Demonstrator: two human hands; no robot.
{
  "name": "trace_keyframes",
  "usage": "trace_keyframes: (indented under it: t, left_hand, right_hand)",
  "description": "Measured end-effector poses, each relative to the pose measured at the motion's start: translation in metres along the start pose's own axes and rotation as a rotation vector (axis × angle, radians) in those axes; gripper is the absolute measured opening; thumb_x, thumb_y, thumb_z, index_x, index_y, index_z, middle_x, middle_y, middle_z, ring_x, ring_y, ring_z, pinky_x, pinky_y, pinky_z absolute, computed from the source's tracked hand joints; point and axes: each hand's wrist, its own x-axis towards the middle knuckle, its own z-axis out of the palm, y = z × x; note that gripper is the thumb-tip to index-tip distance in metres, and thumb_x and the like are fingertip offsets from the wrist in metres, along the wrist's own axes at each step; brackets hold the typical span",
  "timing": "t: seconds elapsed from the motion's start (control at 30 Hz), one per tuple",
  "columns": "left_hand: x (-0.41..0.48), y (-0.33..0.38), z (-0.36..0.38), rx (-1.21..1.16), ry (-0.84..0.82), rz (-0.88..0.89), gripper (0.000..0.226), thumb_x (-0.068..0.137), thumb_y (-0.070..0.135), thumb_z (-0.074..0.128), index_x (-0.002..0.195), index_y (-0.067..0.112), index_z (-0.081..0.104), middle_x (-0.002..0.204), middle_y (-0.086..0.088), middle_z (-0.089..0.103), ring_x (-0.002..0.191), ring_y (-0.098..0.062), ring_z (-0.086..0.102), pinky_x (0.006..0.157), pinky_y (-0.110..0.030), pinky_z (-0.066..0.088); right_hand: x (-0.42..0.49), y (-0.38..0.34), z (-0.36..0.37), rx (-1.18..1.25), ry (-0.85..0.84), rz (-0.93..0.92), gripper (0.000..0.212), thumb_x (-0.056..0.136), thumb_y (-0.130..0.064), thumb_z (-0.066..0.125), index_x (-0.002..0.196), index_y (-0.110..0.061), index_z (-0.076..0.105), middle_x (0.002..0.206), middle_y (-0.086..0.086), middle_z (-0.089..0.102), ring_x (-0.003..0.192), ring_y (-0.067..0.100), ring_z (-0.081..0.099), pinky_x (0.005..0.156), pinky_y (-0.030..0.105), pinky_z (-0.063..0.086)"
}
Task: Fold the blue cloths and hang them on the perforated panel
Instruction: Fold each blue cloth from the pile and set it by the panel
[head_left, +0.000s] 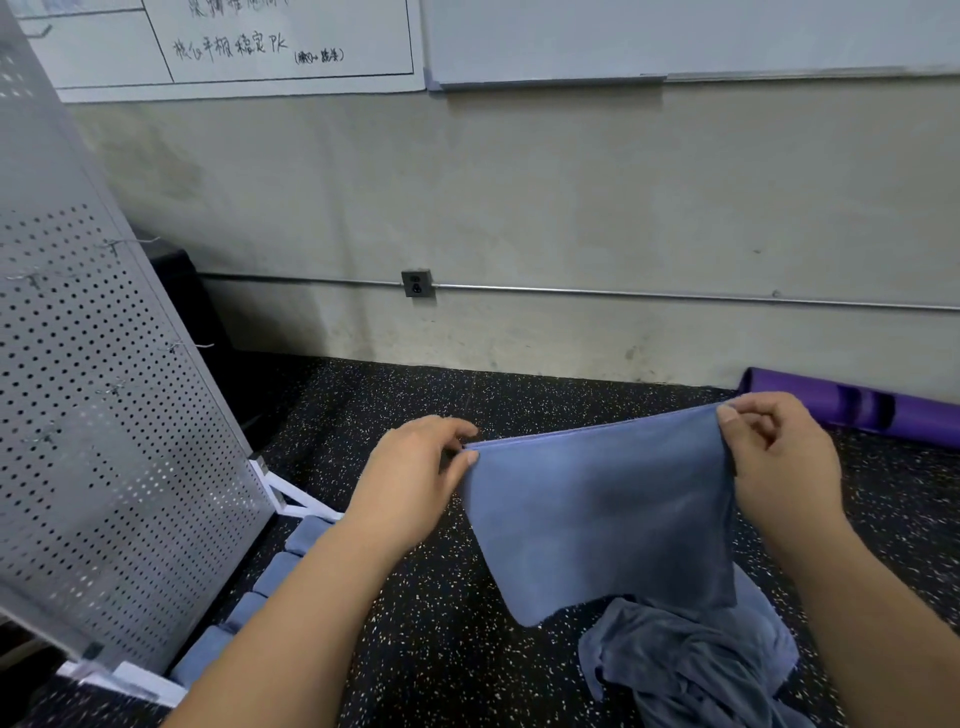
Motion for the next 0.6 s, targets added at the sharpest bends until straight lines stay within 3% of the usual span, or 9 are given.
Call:
trace_keyframes:
  t: [0.1, 0.17, 0.37, 0.5, 0.6]
  left_hand:
    - [0.001, -0.003, 0.001, 0.031, 0.046, -0.082, 0.006, 0.099, 0.031, 0.072, 0.101, 0.035, 0.077, 0.095, 0.015, 0.064, 0.087, -0.01, 0.063, 0.084, -0.037, 0.054]
    - [0.002, -0.004, 0.001, 0.018, 0.094, -0.117, 0.006, 0.098, 0.029, 0.074, 0.097, 0.034, 0.076, 0.092, 0.014, 0.061, 0.082, -0.01, 0.06, 0.081, -0.037, 0.053]
    - [0.003, -0.005, -0.007, 0.01, 0.189, -0.126, 0.003, 0.095, 0.028, 0.078, 0.096, 0.03, 0.076, 0.103, 0.018, 0.048, 0.085, -0.003, 0.055, 0.074, -0.03, 0.047]
    - [0.002, -0.007, -0.009, 0.036, 0.148, -0.114, 0.009, 0.1, 0.029, 0.073, 0.096, 0.035, 0.067, 0.087, 0.017, 0.064, 0.083, -0.014, 0.06, 0.074, -0.039, 0.051]
    - [0.001, -0.009, -0.009, -0.096, 0.096, -0.157, 0.011, 0.098, 0.026, 0.075, 0.094, 0.035, 0.07, 0.08, 0.021, 0.07, 0.078, -0.005, 0.065, 0.074, -0.032, 0.054]
  right_hand:
    - [0.0, 0.001, 0.0, -0.022, -0.059, -0.024, 0.005, 0.101, -0.016, 0.073, 0.102, -0.021, 0.07, 0.093, -0.001, 0.075, 0.08, 0.008, 0.069, 0.069, 0.007, 0.049]
    - [0.001, 0.004, 0.0, -0.017, -0.102, -0.036, 0.012, 0.099, -0.016, 0.074, 0.103, -0.027, 0.074, 0.093, -0.006, 0.078, 0.084, 0.013, 0.072, 0.073, 0.008, 0.053]
    - [-0.001, 0.004, -0.001, -0.155, -0.164, -0.09, 0.022, 0.099, -0.022, 0.074, 0.112, -0.039, 0.078, 0.091, -0.015, 0.076, 0.084, -0.003, 0.067, 0.073, 0.01, 0.049]
    - [-0.003, 0.002, 0.001, -0.191, -0.147, -0.118, 0.018, 0.1, -0.023, 0.073, 0.105, -0.039, 0.077, 0.087, -0.016, 0.075, 0.081, -0.003, 0.065, 0.071, 0.02, 0.047]
    - [-0.005, 0.001, 0.003, -0.162, -0.13, -0.108, 0.017, 0.102, -0.022, 0.069, 0.102, -0.039, 0.072, 0.089, -0.015, 0.075, 0.081, 0.0, 0.066, 0.073, 0.018, 0.045]
